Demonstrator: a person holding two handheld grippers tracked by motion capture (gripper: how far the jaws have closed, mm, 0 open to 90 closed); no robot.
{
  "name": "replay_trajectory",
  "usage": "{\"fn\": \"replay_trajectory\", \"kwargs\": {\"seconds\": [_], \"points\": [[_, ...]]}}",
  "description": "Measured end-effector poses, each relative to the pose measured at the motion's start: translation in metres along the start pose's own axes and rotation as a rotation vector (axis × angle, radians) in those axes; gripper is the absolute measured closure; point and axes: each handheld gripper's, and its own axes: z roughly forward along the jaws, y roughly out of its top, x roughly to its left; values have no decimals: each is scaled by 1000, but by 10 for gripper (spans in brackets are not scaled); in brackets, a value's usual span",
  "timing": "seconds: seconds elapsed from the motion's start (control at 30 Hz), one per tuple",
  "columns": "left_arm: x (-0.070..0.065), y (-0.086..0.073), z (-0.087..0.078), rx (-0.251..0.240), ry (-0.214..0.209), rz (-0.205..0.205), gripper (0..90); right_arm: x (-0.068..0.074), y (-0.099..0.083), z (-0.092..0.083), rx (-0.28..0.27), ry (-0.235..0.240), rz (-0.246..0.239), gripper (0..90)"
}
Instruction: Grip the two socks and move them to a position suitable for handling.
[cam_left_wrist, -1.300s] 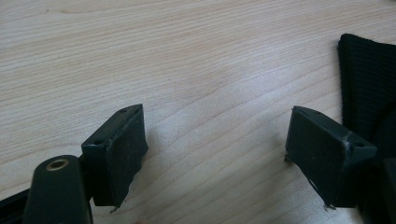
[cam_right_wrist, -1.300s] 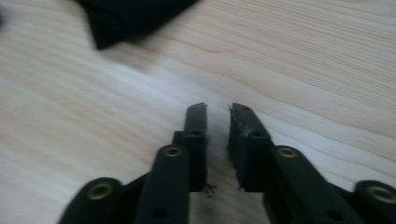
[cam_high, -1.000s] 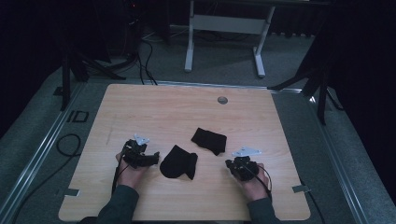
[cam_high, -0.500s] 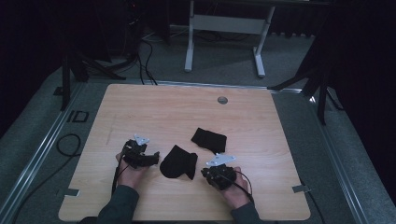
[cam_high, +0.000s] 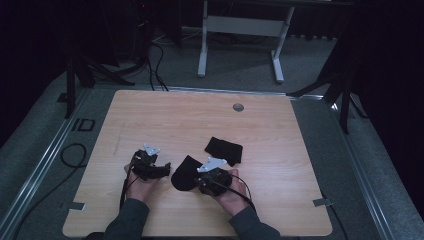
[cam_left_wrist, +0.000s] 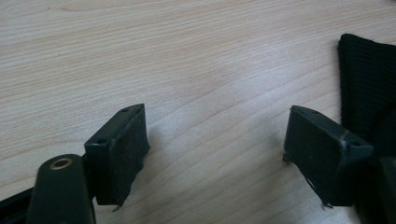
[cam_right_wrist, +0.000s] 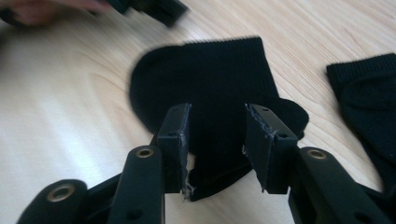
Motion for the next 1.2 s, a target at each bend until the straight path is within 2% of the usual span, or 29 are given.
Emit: {"fn": "replay_trajectory", "kwargs": {"seconds": [0.03,0.07,0.2,0.23,0.3,0.33,0.37,0.4,0.43,0.47,0.53,0.57,0.6,0.63,0.67,0.77,0.87,1.03,1.1,1.2], "points": [[0,0,0,1,2,-2,236,-2,-1,4,9,-7,-2,653],[1,0,-1,1,3,-4,257,-6,-6,9,33,2,17,700],[1,0,-2,4,6,-8,279,-12,-14,14,66,0,28,759],[1,0,-2,4,6,-10,324,-16,-19,16,79,2,37,782],[1,1,-4,4,6,-9,358,-18,-20,16,80,7,39,793],[0,1,-4,2,2,-8,456,-21,-21,15,87,7,30,808],[-1,1,-5,2,-3,-5,456,-21,-21,15,87,7,30,808],[-3,1,-6,-1,-26,1,520,-24,-23,14,100,9,23,824],[-3,1,-6,-1,-26,1,545,-24,-23,14,100,9,23,824],[-5,1,-6,-4,-43,-2,545,-26,-24,14,102,13,19,830],[-8,1,-6,-5,-81,6,608,-30,-25,12,109,17,10,844],[-11,1,-6,-5,-99,14,636,-32,-26,12,113,24,3,854],[-14,2,-7,-5,-110,31,718,-36,-27,12,116,39,-6,869],[-18,2,-7,-11,-126,50,718,-36,-27,12,116,39,-6,869],[-22,3,-8,-15,-141,71,775,-37,-27,12,116,44,-12,877],[-36,6,-9,-32,-185,130,857,-39,-26,12,119,63,-34,889],[-47,9,-9,-50,-225,164,876,-41,-25,13,130,80,-53,893],[-57,17,-4,-64,-277,167,897,-42,-23,14,135,89,-76,894],[-60,20,0,-65,-288,172,898,-42,-23,14,136,94,-79,893],[-64,24,7,-39,-282,213,899,-45,-22,14,141,102,-93,893]]}}
